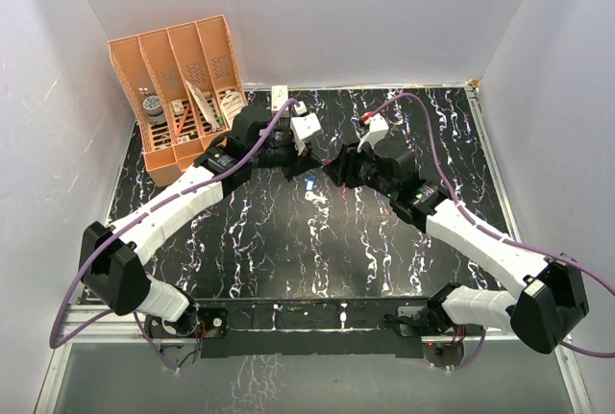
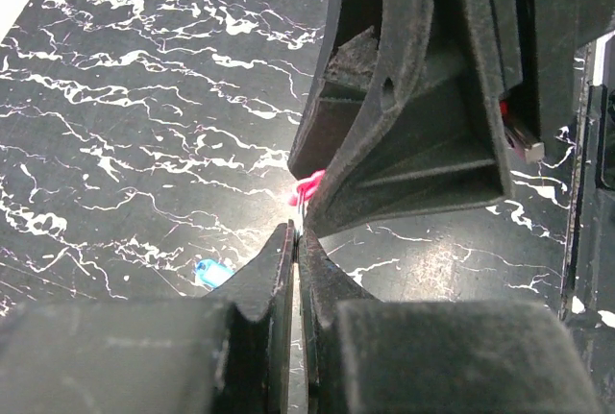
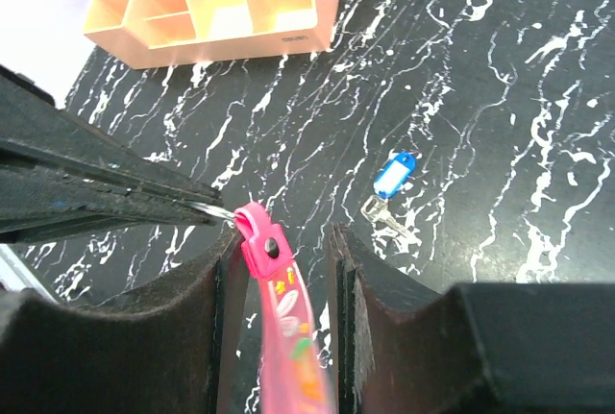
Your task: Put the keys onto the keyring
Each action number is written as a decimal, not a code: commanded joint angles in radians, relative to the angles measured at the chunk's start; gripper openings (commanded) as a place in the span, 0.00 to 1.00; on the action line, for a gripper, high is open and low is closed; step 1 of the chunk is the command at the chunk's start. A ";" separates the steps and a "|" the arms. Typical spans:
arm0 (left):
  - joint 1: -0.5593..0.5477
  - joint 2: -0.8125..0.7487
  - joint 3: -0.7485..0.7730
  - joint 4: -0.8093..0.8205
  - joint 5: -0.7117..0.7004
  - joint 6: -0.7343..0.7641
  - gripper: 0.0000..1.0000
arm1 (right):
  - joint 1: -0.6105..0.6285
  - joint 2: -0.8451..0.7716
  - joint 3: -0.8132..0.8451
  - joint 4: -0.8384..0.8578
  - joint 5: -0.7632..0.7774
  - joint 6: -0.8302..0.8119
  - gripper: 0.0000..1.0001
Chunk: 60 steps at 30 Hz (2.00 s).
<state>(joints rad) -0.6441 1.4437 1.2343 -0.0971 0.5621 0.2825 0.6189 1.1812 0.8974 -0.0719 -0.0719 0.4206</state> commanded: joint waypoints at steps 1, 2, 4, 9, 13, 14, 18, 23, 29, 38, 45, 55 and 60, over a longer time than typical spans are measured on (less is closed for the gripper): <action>-0.001 -0.058 0.022 -0.028 0.054 0.044 0.00 | 0.001 -0.032 0.031 -0.029 0.072 -0.035 0.34; -0.001 -0.061 0.021 -0.028 0.060 0.049 0.00 | 0.001 -0.031 0.036 -0.038 0.075 -0.041 0.34; -0.001 -0.068 0.018 -0.029 0.063 0.054 0.00 | 0.001 -0.031 0.045 -0.061 0.088 -0.053 0.35; 0.007 -0.104 -0.007 0.020 0.081 0.041 0.00 | -0.001 -0.019 0.064 -0.095 0.084 -0.077 0.37; 0.013 -0.126 -0.030 0.079 0.105 0.021 0.00 | -0.001 -0.023 0.059 -0.091 0.073 -0.081 0.38; 0.014 -0.128 -0.038 0.092 0.108 0.016 0.00 | -0.001 -0.026 0.057 -0.087 0.073 -0.080 0.38; 0.014 -0.139 -0.073 0.155 0.106 -0.014 0.00 | -0.001 -0.041 0.052 -0.065 0.046 -0.076 0.38; 0.016 -0.148 -0.124 0.255 0.100 -0.064 0.00 | -0.001 -0.058 0.041 -0.033 0.018 -0.078 0.37; 0.017 -0.170 -0.239 0.493 0.049 -0.186 0.00 | -0.001 -0.058 0.020 0.007 -0.033 -0.072 0.36; 0.015 -0.186 -0.368 0.792 -0.083 -0.315 0.00 | -0.002 -0.024 -0.019 0.062 -0.086 -0.044 0.35; 0.016 -0.195 -0.449 0.949 -0.231 -0.405 0.00 | -0.002 -0.042 -0.030 0.047 -0.040 -0.043 0.37; 0.015 -0.227 -0.493 0.931 -0.422 -0.551 0.00 | -0.002 -0.057 0.060 -0.032 0.090 -0.099 0.40; 0.015 -0.234 -0.493 0.903 -0.424 -0.589 0.00 | -0.002 -0.011 0.108 -0.031 0.092 -0.120 0.40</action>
<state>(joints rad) -0.6315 1.2526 0.7506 0.7921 0.1715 -0.2497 0.6197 1.1496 0.9260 -0.1322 -0.0090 0.3363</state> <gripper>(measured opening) 0.012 0.396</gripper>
